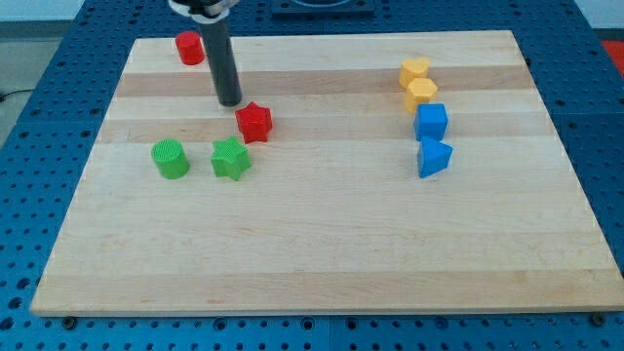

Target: Push the red star parallel to the green star

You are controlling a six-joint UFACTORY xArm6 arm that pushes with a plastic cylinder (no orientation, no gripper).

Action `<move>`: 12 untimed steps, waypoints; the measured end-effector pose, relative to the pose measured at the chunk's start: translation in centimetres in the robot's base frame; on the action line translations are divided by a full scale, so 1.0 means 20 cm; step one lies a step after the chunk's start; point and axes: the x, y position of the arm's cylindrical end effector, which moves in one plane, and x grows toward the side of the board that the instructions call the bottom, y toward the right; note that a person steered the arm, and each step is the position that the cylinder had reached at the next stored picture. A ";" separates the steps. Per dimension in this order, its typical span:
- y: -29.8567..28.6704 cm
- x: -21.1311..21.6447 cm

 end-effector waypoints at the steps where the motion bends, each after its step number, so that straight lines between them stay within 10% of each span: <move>1: -0.01 0.12; 12: 0.75 0.32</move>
